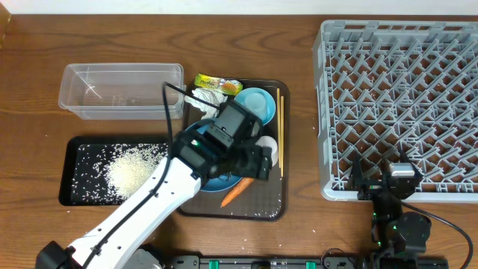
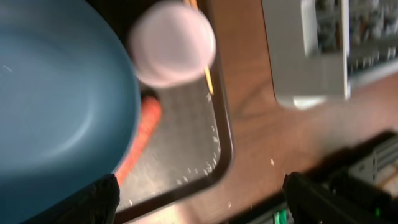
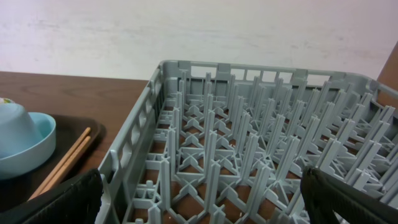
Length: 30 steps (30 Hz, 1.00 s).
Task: Sort waste into correct bins and load items into the dishwasher rack
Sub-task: 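Carry the teal plate back and set it on the middle tray, then move the left gripper down to the carrot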
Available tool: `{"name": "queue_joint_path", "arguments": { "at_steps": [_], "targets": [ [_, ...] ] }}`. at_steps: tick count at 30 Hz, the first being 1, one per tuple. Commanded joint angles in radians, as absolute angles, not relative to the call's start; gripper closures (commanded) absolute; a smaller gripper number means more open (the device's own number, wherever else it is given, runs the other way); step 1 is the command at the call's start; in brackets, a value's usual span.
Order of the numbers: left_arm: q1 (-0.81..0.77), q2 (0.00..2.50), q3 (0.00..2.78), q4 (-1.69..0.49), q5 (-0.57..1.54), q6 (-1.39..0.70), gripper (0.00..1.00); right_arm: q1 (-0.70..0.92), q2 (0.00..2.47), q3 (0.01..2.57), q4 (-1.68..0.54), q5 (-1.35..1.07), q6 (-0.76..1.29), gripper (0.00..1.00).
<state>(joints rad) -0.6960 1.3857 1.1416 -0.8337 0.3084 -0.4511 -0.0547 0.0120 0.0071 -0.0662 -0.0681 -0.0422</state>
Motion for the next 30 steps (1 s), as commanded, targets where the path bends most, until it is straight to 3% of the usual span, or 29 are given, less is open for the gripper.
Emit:
{"name": "queue_joint_path", "arguments": {
  "at_steps": [1, 3, 12, 18, 22, 30],
  "targets": [
    [-0.749, 1.392, 1.153, -0.872, 0.329, -0.397, 0.13, -0.040, 0.009, 0.006, -0.070, -0.068, -0.057, 0.01],
    [-0.786, 1.393, 1.137, -0.891, 0.303, -0.378, 0.14, -0.040, 0.009, 0.006, -0.070, -0.068, -0.057, 0.01],
    [-0.902, 1.438, 1.065, -0.903, 0.084, -0.379, 0.36, -0.040, 0.009, 0.006, -0.070, -0.068, -0.057, 0.01],
    [-0.945, 1.537, 1.061, -0.900, 0.006, -0.379, 0.38, -0.040, 0.009, 0.006, -0.070, -0.068, -0.057, 0.01],
    [-0.963, 1.594, 1.061, -0.889, 0.001, -0.379, 0.46, -0.040, 0.009, 0.006, -0.070, -0.068, -0.057, 0.01],
    [-1.022, 1.663, 1.061, -0.855, -0.177, -0.424, 0.45, -0.040, 0.009, 0.006, -0.070, -0.068, -0.057, 0.01]
  ]
}}
